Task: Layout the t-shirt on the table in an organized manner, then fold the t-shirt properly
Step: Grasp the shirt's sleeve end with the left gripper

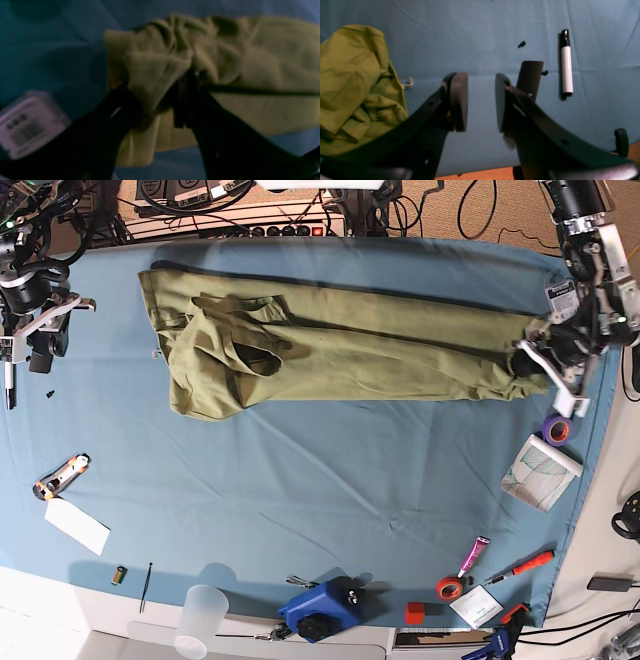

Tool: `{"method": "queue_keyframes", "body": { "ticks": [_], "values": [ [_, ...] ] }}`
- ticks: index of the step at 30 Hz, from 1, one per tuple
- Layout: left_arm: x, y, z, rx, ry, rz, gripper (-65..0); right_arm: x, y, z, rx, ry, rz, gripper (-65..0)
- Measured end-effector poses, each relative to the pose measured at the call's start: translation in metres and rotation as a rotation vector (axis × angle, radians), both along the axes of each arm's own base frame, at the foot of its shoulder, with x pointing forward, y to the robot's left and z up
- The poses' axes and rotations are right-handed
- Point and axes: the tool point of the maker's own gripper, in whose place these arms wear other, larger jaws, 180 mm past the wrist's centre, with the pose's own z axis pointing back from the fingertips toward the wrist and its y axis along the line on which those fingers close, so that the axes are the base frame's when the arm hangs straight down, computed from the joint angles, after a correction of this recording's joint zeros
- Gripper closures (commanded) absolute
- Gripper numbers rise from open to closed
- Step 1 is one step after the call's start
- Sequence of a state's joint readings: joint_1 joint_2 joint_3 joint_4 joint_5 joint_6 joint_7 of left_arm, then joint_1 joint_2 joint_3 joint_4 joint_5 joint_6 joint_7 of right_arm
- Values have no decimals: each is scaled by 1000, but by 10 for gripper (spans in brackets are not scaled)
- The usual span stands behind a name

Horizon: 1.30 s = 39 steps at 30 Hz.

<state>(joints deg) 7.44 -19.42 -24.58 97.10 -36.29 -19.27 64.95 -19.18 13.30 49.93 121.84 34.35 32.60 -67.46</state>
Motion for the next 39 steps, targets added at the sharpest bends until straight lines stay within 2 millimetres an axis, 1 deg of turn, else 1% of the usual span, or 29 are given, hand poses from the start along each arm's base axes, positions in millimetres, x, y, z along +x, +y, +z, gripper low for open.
{"method": "queue_keyframes", "body": {
  "ticks": [2, 3, 7, 8, 9, 11, 17, 20, 21, 24, 26, 28, 30, 32, 36, 39],
  "values": [
    [1, -5, -4, 38, 6, -30, -207, 0, 0, 0, 0, 1, 0, -190],
    [3, -5, -6, 55, 14, -19, -207, 0, 0, 0, 0, 0, -1, -190],
    [5, 2, -11, 113, 38, 54, -206, 0, 0, 0, 0, 0, 0, -190],
    [5, 4, -11, 119, 40, 71, -187, 0, 0, 0, 0, 1, 0, -190],
    [5, 5, -12, 121, 43, 82, -138, 0, 0, 0, 0, 1, 0, -190],
    [5, 10, -11, 133, 47, 97, 0, 0, 0, 0, 0, 1, 0, -190],
    [3, 16, -5, 119, 48, 125, 0, 0, 0, 0, 0, 0, 0, -190],
    [0, 19, 7, 115, 36, 120, 0, 0, 0, 0, 0, 0, 0, -190],
    [2, 17, 15, 108, 9, 105, 0, 0, 0, 0, 0, 1, 0, -190],
    [11, 2, 39, 69, -79, 41, 0, 0, 0, 0, 0, 1, 0, -190],
    [14, -14, 52, 18, -130, -19, 0, 0, 0, 0, 0, 0, 0, -190],
    [13, -30, 62, -35, -165, -84, 0, 0, 0, 0, 0, 1, 0, -190],
    [9, -40, 67, -62, -186, -110, 0, 0, 0, 0, 0, 0, 0, -190],
    [3, -48, 68, -79, -189, -112, 0, 0, 0, 0, 0, 0, 0, -190],
    [-13, -73, 71, -146, -198, -119, 0, 0, 0, 0, 3, -2, 0, -190],
    [-14, -81, 81, -155, -237, -126, 0, 0, 0, 0, 4, -3, -1, -190]
  ]
}}
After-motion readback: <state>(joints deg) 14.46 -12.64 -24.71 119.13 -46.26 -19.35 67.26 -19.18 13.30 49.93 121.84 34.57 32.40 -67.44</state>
